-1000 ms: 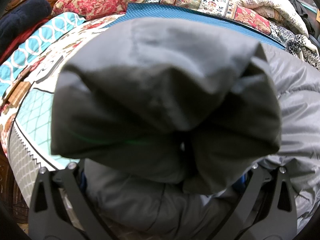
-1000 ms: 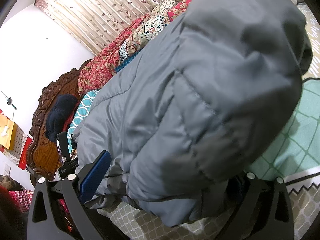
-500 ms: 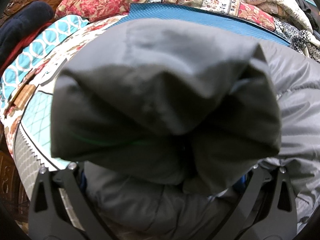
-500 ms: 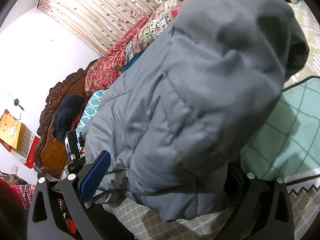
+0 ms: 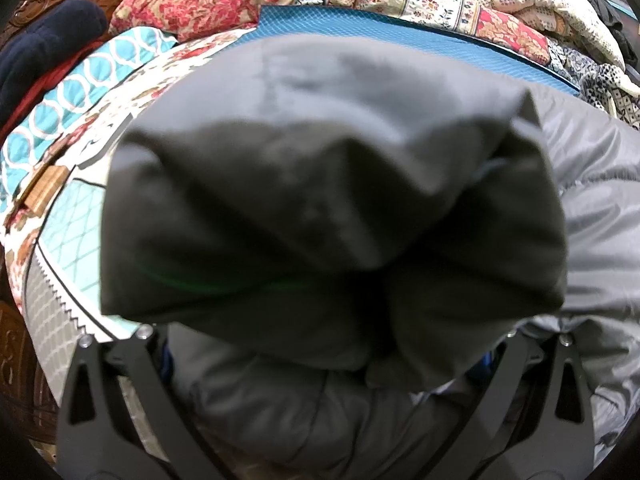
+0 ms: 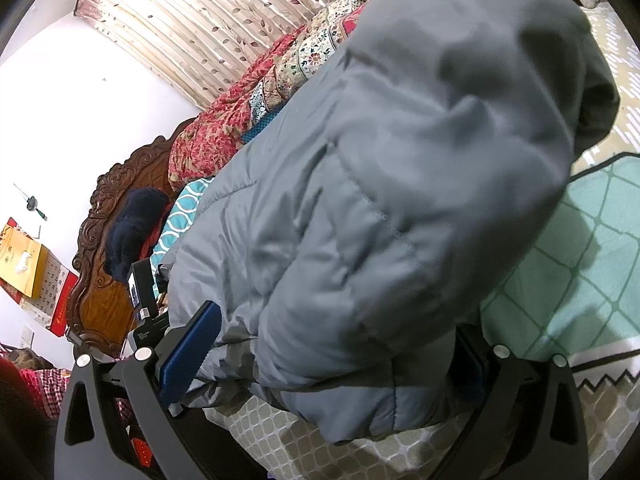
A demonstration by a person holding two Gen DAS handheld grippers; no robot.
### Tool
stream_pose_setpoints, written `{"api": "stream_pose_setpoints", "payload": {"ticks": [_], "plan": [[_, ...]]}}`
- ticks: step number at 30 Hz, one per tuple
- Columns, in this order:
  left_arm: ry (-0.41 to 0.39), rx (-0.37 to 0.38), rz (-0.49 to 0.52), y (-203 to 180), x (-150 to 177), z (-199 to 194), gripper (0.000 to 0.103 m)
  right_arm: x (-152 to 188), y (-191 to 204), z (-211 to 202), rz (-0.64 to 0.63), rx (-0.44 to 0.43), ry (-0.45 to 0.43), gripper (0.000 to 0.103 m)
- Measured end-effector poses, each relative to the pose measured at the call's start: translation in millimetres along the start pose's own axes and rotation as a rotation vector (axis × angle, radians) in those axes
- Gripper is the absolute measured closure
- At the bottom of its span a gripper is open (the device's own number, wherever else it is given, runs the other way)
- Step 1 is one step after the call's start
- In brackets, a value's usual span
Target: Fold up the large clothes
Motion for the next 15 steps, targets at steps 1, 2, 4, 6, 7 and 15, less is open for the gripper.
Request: {"api": "stream_pose_setpoints", "payload": {"ticks": [1, 2, 4, 6, 7, 15], "plan": [[0.0, 0.002, -0.001, 0.3, 0.2, -0.1, 0.004, -0.1, 0.7, 0.5, -0.001, 0.002, 0.0, 0.023], [0.0, 0.004, -0.002, 0.6, 0.2, -0.1, 0.004, -0.1, 1.2, 0.5, -0.001, 0.003, 0.0, 0.023], [0.001, 0.008, -0.004, 1.1, 0.3, -0.1, 0.004, -0.6, 3.0, 1.2, -0.001, 0.005, 0.0, 0.023], [0.001, 0.011, -0.005, 1.3, 0.2, 0.1, 0.004, -0.4, 3.6, 1.0, -0.002, 0.008, 0.0, 0.023], [0.002, 0.013, -0.006, 1.8, 0.2, 0.1, 0.004, -0.4, 3.8, 1.1, -0.003, 0.01, 0.001, 0.023], [0.002, 0.016, -0.006, 3.1, -0.5, 0.5, 0.004, -1.5, 7.4, 4.1, -0.007, 0.017, 0.005, 0.023]]}}
Point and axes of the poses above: each gripper's, at about its wrist camera, not at the fingertips, and z roughly the way its jaws point, y to its left, x to its underside, the point moved 4 cm from there along z, roughly the way its jaws point, and after that the axes turned 9 degrees about -x, right-handed, at the moved point
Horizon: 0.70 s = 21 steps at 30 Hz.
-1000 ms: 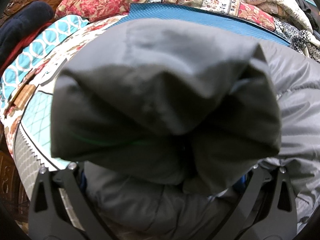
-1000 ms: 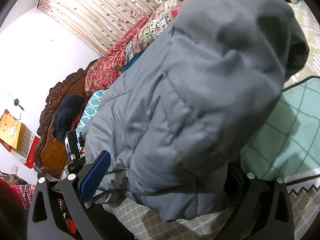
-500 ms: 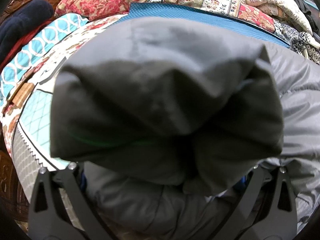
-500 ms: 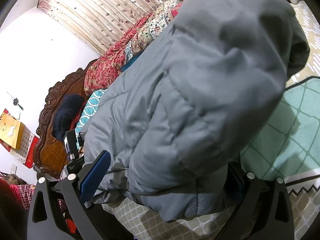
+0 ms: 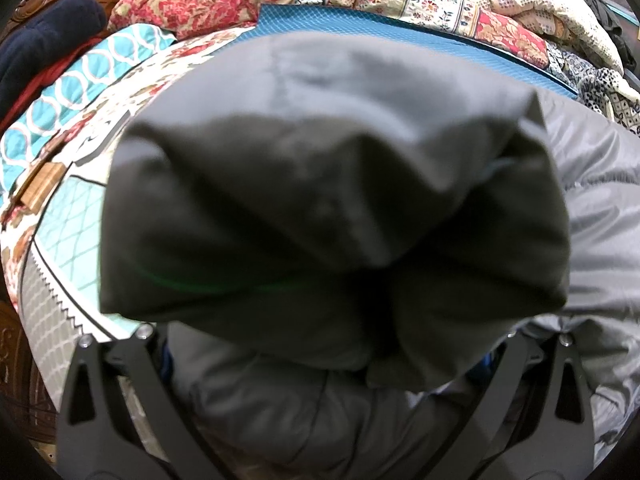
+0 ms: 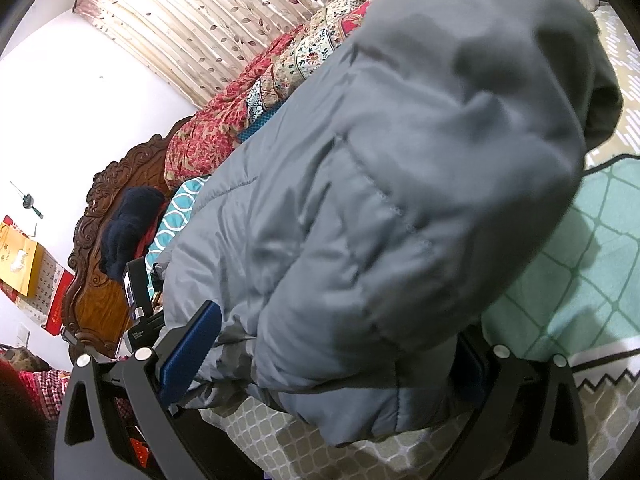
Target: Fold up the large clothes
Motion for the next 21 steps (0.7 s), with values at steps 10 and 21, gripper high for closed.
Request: {"api": "stream_pose_setpoints", "payload": {"ticks": [10, 21], "plan": [[-0.002, 0.036, -0.023, 1, 0, -2, 0.004, 2, 9, 5, -0.018, 0.025, 0.005, 0.023], [0.05, 0.108, -0.016, 8, -6, -6, 0.004, 4, 17, -4, 0.063, 0.173, -0.024, 0.023]]}}
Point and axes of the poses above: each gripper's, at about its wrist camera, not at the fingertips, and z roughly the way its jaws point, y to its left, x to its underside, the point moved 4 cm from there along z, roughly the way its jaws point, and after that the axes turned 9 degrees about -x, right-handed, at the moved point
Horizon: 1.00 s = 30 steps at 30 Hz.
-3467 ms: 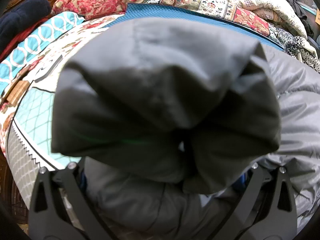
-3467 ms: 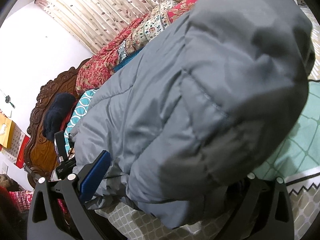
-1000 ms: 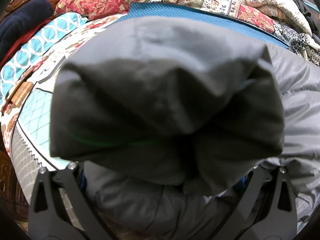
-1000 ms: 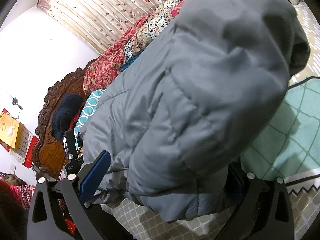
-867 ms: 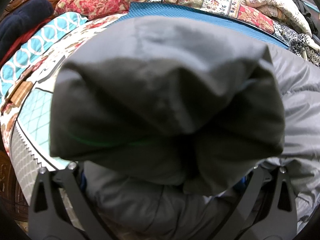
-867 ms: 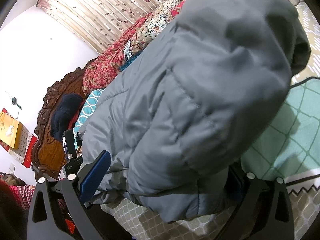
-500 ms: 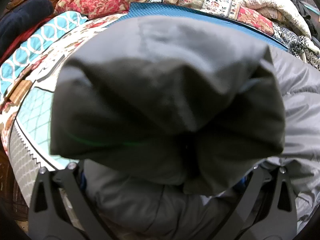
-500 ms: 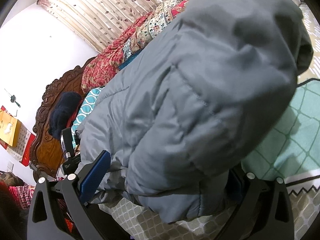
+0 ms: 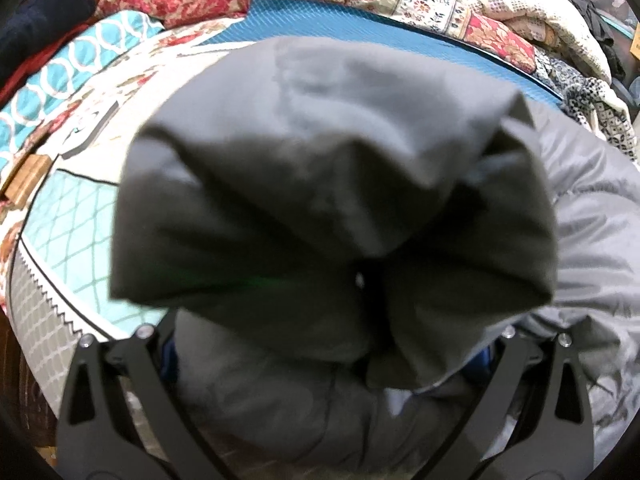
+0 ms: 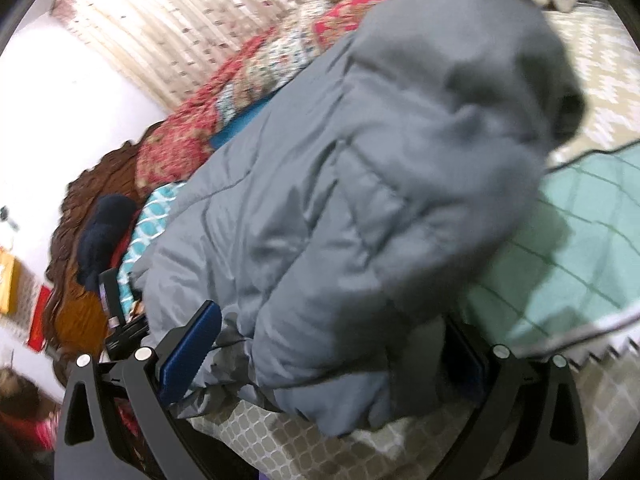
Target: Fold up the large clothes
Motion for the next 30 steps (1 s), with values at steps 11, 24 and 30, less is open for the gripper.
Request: {"api": "stream_pose_setpoints", "payload": {"ticks": [11, 24, 30], "plan": [[-0.034, 0.219, -0.05, 56, -22, -62, 0.004, 10, -2, -46, 0.15, 0.04, -0.029, 0.023], [0.144, 0.309, -0.068, 50, -62, 5, 0.004, -33, -16, 14, 0.223, 0.126, 0.019, 0.023], [0.282, 0.477, -0.214, 45, -38, 17, 0.004, -35, 4, 34, 0.243, 0.019, 0.043, 0.023]]}}
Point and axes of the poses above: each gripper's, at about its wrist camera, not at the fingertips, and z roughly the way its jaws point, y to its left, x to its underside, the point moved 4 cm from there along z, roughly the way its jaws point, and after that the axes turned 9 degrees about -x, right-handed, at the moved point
